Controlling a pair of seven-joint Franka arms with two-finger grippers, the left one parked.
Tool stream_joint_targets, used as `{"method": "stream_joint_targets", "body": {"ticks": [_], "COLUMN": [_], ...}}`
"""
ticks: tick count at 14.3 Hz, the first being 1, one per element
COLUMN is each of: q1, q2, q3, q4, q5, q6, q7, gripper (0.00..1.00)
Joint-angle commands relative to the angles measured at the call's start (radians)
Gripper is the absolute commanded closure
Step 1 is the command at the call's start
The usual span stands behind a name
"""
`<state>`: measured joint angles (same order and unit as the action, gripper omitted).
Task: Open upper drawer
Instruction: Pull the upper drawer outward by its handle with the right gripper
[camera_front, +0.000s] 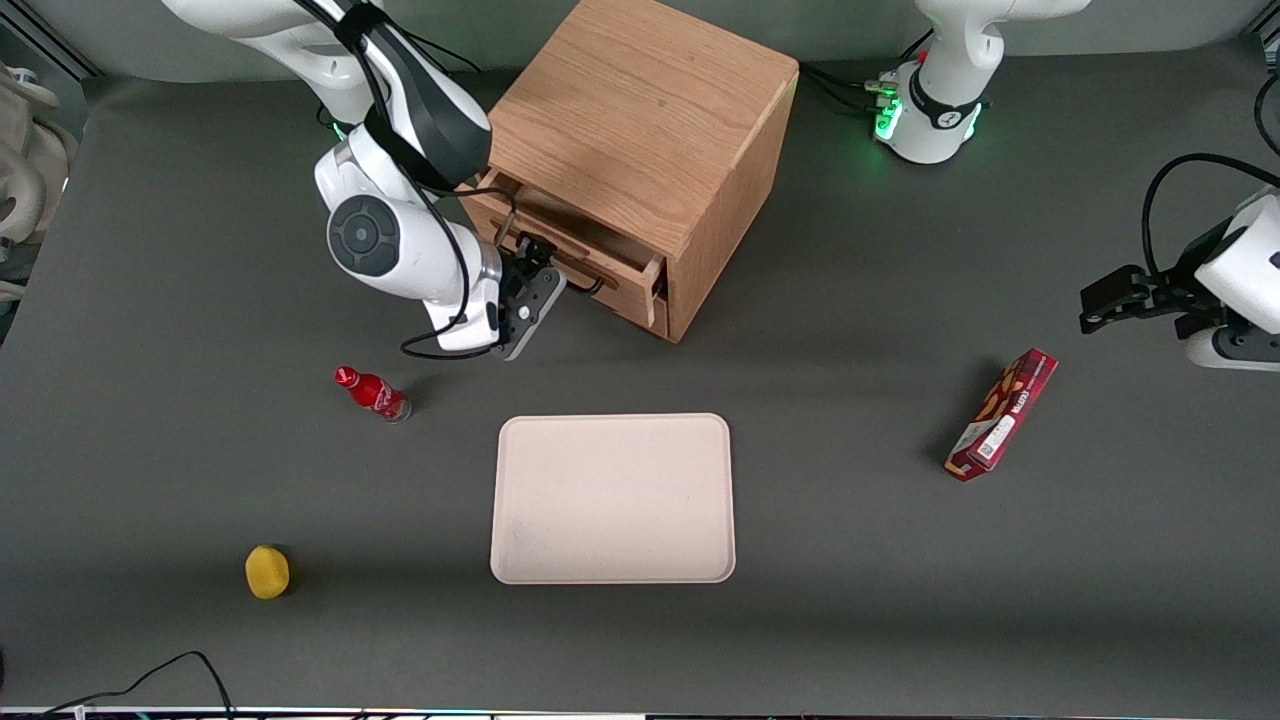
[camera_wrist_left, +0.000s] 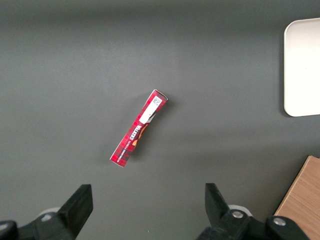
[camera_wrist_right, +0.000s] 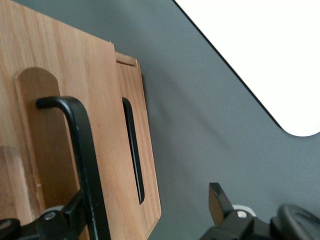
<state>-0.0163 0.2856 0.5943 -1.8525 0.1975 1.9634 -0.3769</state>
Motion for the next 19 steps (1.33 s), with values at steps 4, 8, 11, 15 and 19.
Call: {"method": "stream_joint_targets", "body": {"ticks": [4, 8, 11, 15, 19], "q1": [0.002, 0.002, 0.002, 0.002, 0.002], "q2": [0.073, 0.075, 0.076, 0.083, 0.128], "q3": [-0.022, -0.051, -0.073, -0.094, -0.096], "q4": [0.088, 0.096, 0.108, 0.114, 0.174], "q5": [-0.049, -0.05, -0.052, -0.053, -0.079], "q6": [-0.004, -0.006, -0.02, -0.021, -0.044], "q7": [-0.014, -0.065, -0.1, -0.128, -0.14], "gripper": [0.0, 0.0, 0.0, 0.0, 0.0]}}
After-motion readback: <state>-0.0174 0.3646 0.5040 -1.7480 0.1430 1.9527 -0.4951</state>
